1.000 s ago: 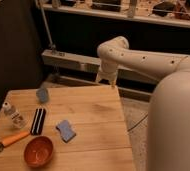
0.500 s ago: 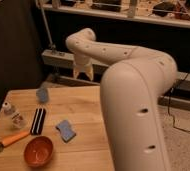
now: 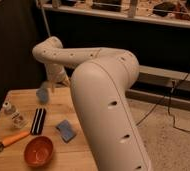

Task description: Move the arm in a circular motion

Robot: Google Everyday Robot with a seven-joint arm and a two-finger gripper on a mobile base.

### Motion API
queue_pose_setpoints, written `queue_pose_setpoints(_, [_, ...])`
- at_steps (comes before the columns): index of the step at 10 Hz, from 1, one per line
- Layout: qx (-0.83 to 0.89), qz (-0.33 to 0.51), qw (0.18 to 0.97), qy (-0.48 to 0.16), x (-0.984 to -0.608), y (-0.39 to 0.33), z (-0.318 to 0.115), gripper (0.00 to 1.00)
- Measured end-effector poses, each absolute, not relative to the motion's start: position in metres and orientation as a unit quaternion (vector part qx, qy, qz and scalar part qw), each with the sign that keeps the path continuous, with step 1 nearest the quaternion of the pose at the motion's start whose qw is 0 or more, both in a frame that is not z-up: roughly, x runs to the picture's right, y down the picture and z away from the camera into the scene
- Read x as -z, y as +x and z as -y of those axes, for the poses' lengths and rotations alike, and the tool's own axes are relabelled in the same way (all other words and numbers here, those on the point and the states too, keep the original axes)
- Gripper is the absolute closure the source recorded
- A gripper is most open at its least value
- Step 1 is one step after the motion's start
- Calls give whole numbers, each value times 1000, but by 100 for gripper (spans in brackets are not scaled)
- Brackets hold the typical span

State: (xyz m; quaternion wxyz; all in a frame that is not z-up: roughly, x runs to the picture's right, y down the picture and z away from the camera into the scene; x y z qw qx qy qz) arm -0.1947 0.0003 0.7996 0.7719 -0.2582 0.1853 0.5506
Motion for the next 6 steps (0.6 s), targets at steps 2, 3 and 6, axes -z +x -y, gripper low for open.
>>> queue_pose_setpoints(2, [-515,-189,786,-284,-774,-189,-53,35])
queue_pose_setpoints(3, [-509,-191,787,-292,-767,-184,-69,35])
queue_pose_setpoints(6, [-495,-207,784,-312,-746,-154,-120,35])
